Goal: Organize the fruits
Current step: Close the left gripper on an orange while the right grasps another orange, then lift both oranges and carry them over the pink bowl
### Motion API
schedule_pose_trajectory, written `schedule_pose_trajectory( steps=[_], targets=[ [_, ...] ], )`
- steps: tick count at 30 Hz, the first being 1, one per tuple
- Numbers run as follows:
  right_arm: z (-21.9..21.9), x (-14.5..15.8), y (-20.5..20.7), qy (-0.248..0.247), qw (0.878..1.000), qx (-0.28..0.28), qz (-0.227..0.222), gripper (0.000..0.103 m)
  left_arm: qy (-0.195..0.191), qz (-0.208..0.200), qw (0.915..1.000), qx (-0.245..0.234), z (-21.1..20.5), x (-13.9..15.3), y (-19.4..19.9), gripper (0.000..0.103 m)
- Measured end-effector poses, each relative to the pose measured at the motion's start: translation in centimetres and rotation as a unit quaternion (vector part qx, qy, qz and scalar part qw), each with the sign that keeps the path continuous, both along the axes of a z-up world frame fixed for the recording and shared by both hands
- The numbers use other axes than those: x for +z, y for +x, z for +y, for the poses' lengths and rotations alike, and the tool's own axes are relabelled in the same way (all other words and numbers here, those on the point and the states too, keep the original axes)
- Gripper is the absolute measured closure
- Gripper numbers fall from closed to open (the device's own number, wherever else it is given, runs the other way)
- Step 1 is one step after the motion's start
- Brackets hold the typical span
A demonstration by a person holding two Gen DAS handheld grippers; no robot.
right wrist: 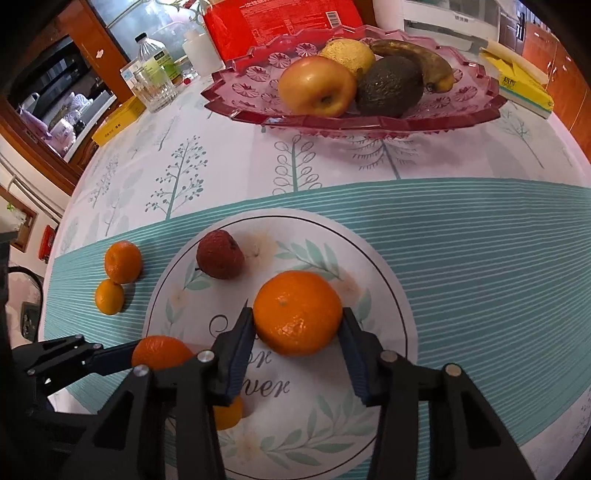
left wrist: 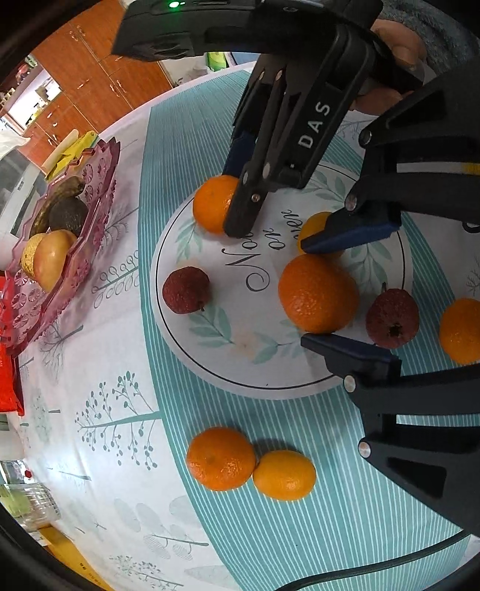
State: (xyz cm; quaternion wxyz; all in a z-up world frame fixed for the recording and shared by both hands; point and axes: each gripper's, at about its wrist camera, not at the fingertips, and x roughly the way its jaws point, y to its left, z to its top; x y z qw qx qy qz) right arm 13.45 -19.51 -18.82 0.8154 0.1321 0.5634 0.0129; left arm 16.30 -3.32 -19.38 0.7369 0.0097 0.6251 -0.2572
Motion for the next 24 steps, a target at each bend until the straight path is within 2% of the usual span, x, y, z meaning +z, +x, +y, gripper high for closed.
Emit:
schedule_pose_trajectory(
  steps=[14, 18, 24],
  targets=[
    [-0.9, 1.2, -1.8, -0.012, 1.0, 0.002, -0.012, 0.059, 0.018, -0.005, 0.9996, 0.019, 0.0, 0.6, -0.1, 0.063],
    [-0.8, 1.8, -2.3, -0.011, 1.0, 0.009, -0.018, 0.059, 0.041, -0.025, 0.9985, 0.026, 0.0, 1.8, -0.4, 0.064],
    [-0.8, 3.4, -2.9, -0.013, 0.999, 0.021, -0.032, 0.059, 0.05, -0.064, 0.9963, 0.031, -0.2, 4.9, -1.0, 0.064]
  ],
)
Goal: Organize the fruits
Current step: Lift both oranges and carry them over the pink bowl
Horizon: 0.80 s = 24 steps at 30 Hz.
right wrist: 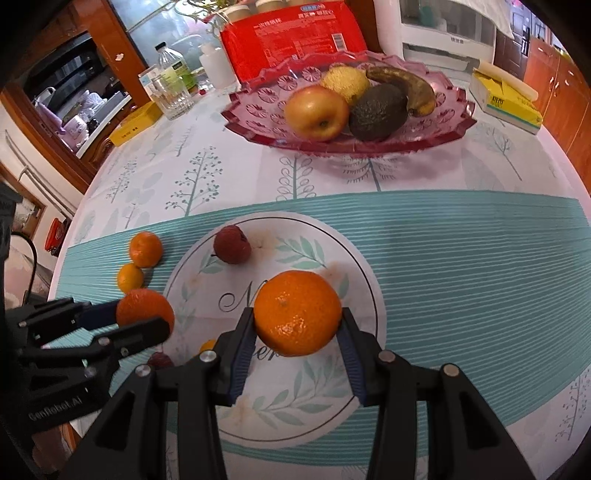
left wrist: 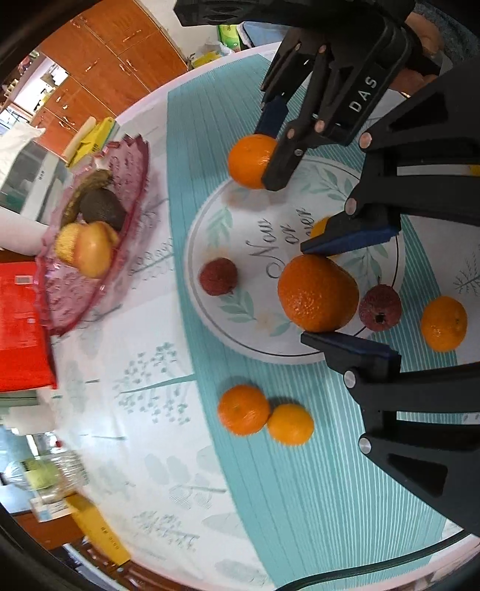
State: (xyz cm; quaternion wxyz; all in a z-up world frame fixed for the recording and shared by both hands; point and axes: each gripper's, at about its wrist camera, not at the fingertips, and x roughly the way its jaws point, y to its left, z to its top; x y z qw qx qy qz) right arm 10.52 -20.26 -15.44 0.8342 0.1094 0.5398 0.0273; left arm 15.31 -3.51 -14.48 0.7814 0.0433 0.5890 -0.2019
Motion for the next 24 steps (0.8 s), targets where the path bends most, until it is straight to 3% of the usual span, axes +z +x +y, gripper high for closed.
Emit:
schedule_pose_trajectory(
  steps=[14, 24],
  targets=[
    [-2.3, 9.0, -0.7, -0.015, 0.996, 0.045, -0.075, 0.059, -0.004, -0.09, 0.9959, -0.005, -3.3, 9.0, 0.1, 0.064],
    [-7.4, 16.9, 1.9, -0.056, 0.988, 0.062, -0.133, 0.059, 0.007, -0.17, 0.9855, -0.002, -7.5, 15.7, 2.8, 0.064]
  ],
)
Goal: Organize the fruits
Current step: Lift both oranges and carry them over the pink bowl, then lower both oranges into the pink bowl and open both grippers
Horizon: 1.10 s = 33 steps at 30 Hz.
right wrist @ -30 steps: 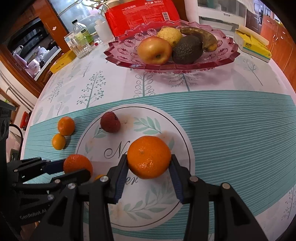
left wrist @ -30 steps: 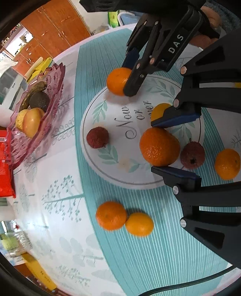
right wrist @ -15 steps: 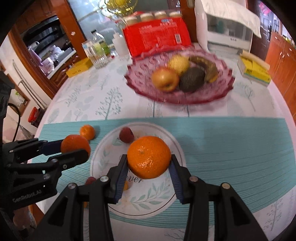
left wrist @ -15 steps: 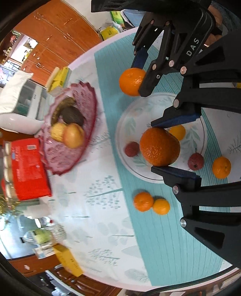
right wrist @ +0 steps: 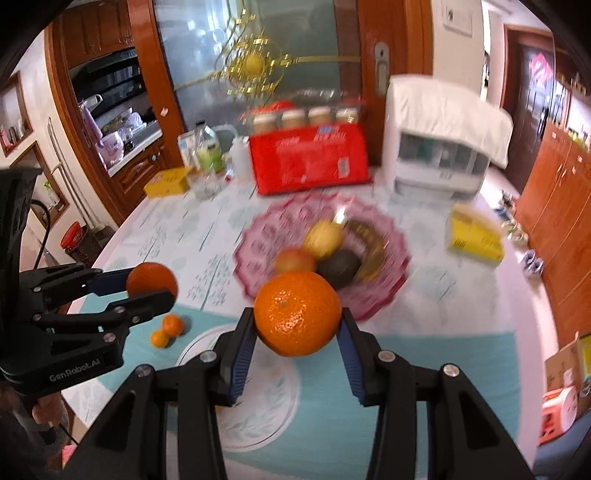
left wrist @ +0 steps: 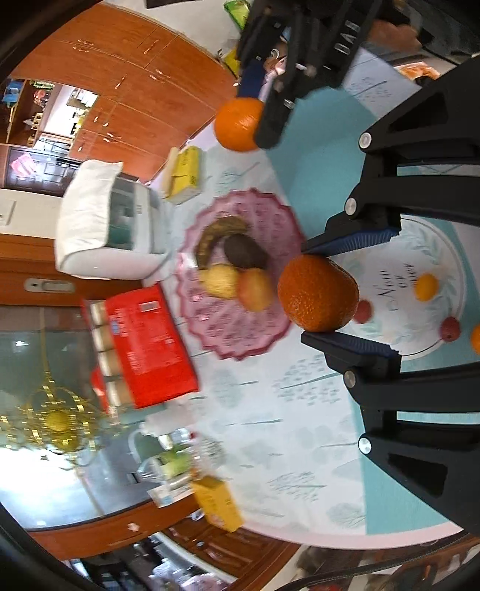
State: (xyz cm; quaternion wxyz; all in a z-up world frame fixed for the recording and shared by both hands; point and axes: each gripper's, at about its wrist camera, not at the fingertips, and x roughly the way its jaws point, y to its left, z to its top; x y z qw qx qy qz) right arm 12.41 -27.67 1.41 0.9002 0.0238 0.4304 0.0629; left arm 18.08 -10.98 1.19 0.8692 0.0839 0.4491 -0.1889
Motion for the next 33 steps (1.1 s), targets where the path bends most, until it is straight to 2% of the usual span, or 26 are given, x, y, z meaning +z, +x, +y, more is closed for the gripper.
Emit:
schedule_pose_trajectory(
  steps=[7, 13, 17, 21, 26, 33],
  targets=[
    [-3.5, 3.9, 3.7, -0.023, 0.999, -0.002, -0.038, 0.059, 0.019, -0.05, 0.9985, 0.01, -2.6, 3.4, 3.2, 0.064],
    [-5.6, 3.4, 8.5, -0.021, 0.999, -0.011, -0.033, 0.059, 0.037, -0.061, 0.9972, 0.02, -4.8, 3.4, 7.5, 0.064],
    [-6.3, 0.7, 11.7, -0.011, 1.0, -0.016, -0.007, 0.059, 0.048, -0.044, 0.9974, 0.031, -5.9, 1.1, 10.8, 0.064],
    [-5.9, -2.8, 14.2, -0.013, 1.0, -0.008, 0.02, 0.059, 0.065, -0.01, 0.9969, 0.042, -6.4, -2.7, 13.7, 0.064],
    [-4.5, -6.7, 15.9, -0.009, 0.999, 0.005, 0.05, 0.059, 0.077, 0.035, 0.9952, 0.049, -6.2, -7.3, 16.0, 0.064],
    [-3.1, -11.1, 17.7, -0.009, 0.996, 0.02, 0.089, 0.059, 0.095, 0.064, 0.9923, 0.047, -6.2, -11.7, 18.0, 0.064]
  ],
)
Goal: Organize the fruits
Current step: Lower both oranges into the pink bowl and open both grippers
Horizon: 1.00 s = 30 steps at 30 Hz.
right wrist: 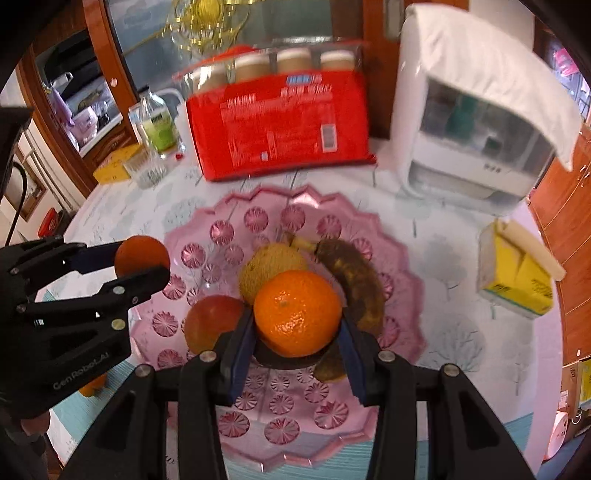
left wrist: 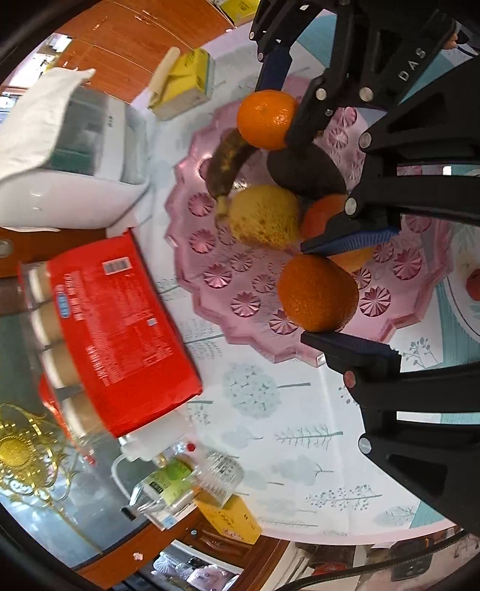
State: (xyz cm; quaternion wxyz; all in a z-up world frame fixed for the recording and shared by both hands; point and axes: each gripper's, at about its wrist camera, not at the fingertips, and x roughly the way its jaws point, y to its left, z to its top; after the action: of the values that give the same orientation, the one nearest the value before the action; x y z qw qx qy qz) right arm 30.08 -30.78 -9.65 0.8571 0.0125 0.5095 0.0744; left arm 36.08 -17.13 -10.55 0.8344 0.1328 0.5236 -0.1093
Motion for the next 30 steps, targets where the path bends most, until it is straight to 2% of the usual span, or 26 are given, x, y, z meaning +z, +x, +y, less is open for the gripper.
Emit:
schedule_pose_trajectory(
  steps=[9, 20, 25, 30],
  targets=[
    [0.3, -2.9, 1.5, -0.006, 1.0, 0.002, 0.016, 0.057, 0.007, 0.023, 0.9997, -0.002, 0.0, -3.2, 1.5, 0.064],
    [0.3, -3.6, 2.2, -0.002, 1.0, -0.005, 0.013, 0.055, 0.01, 0.041, 0.9991, 0.002, 0.5, -4.9, 2.3, 0.063],
    [0.4, -2.5, 1.8, -0.012, 1.0, -0.01, -0.016, 0.041, 0.011, 0.043, 0.999, 0.005, 0.7, -5.1, 2.4, 0.062],
    [0.7, -1.7, 1.5, -0.018, 0.999, -0.006, -0.029, 0.039, 0.017, 0.047, 0.9987, 0.009, 0.8, -5.2, 2.1, 0.062]
  ],
)
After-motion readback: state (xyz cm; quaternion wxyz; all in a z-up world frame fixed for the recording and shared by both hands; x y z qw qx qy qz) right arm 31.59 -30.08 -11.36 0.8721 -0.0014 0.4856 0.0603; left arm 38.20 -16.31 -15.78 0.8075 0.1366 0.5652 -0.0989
